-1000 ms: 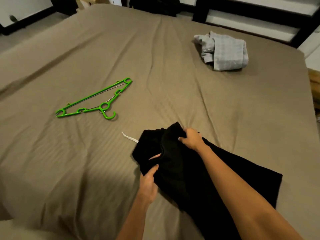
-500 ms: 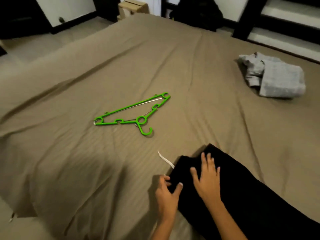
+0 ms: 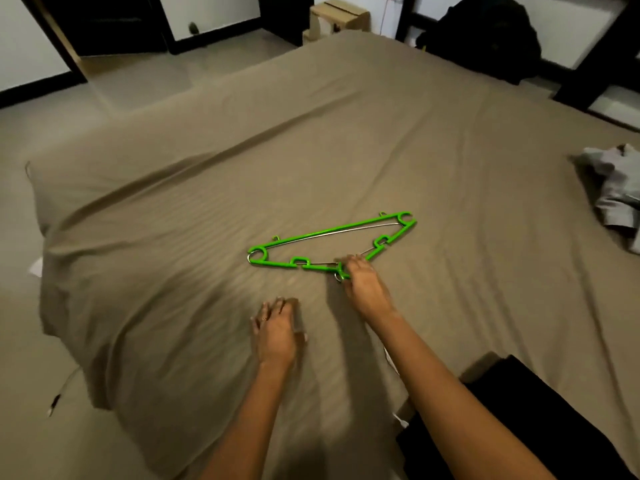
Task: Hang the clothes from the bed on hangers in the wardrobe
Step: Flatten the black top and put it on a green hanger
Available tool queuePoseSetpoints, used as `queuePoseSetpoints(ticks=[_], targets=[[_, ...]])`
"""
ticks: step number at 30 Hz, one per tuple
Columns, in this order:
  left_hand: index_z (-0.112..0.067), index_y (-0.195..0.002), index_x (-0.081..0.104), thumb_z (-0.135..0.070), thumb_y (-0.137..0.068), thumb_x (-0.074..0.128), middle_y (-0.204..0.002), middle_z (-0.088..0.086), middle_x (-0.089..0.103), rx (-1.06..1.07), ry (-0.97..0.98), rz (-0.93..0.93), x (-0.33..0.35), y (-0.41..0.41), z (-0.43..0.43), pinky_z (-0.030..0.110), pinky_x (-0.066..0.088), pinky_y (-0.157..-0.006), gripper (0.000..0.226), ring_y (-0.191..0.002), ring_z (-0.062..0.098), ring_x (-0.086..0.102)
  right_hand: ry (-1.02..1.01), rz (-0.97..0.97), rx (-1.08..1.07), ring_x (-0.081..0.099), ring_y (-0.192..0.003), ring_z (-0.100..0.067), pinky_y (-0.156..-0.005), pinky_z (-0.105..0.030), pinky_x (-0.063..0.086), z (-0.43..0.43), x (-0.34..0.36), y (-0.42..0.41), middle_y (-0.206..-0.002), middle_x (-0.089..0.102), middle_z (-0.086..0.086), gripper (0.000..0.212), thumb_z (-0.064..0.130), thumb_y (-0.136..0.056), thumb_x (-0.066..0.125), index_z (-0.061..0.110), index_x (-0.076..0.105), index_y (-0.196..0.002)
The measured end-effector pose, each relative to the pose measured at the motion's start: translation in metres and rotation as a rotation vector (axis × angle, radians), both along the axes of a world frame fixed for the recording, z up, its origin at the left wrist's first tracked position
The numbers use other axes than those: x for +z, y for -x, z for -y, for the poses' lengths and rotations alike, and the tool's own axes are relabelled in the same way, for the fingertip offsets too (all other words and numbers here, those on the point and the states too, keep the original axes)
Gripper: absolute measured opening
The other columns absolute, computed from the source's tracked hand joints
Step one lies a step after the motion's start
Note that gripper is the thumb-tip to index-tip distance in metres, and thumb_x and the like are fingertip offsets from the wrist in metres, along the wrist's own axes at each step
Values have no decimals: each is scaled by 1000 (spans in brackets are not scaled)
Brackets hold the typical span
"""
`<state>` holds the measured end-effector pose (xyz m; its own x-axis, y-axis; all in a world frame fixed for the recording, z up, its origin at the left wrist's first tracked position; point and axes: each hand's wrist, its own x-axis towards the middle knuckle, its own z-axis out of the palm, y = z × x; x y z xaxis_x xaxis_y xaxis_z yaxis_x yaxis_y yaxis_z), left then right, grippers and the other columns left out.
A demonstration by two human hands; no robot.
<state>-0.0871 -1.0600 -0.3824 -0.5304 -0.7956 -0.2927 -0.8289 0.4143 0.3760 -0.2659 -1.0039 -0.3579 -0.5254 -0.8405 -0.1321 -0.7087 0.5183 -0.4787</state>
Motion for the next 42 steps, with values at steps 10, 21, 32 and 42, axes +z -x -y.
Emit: queuePoseSetpoints(ticks=[10, 21, 32, 42], targets=[[-39, -144, 25, -38, -82, 65, -157, -13, 18, -30, -15, 84, -9, -3, 14, 37, 8, -118, 74, -146, 17, 9, -128, -538, 101, 63, -66, -24, -68, -29, 46, 48, -21, -17, -68, 61, -3, 20, 19, -71, 47, 18, 67, -78], [-12, -137, 37, -35, -83, 64, -144, 18, 36, -78, -36, 16, 11, -2, 10, 45, 22, -112, 65, -135, 38, 31, -75, -612, -41, 60, -71, -37, -58, -35, 35, -60, 101, 38, -76, 57, -18, 22, -2, -80, 53, 10, 66, -93], [-18, -135, 40, -45, -96, 32, -100, 13, 68, -747, 148, -183, 92, 58, -136, 41, 45, -88, 49, -100, 33, 63, -88, -718, 389, 63, -59, -20, -56, -27, 47, -218, 129, 35, -65, 55, 0, 20, 22, -75, 43, 25, 62, -74], [-4, -115, 63, -27, -95, 37, -76, 32, 64, -207, -32, -482, 90, 13, -184, 45, 44, -58, 41, -71, 48, 61, -94, -49, -417, 11, -143, -39, -116, -43, 1, -281, 20, -128, -155, 4, -12, 116, 67, -67, 62, 2, 11, -148]])
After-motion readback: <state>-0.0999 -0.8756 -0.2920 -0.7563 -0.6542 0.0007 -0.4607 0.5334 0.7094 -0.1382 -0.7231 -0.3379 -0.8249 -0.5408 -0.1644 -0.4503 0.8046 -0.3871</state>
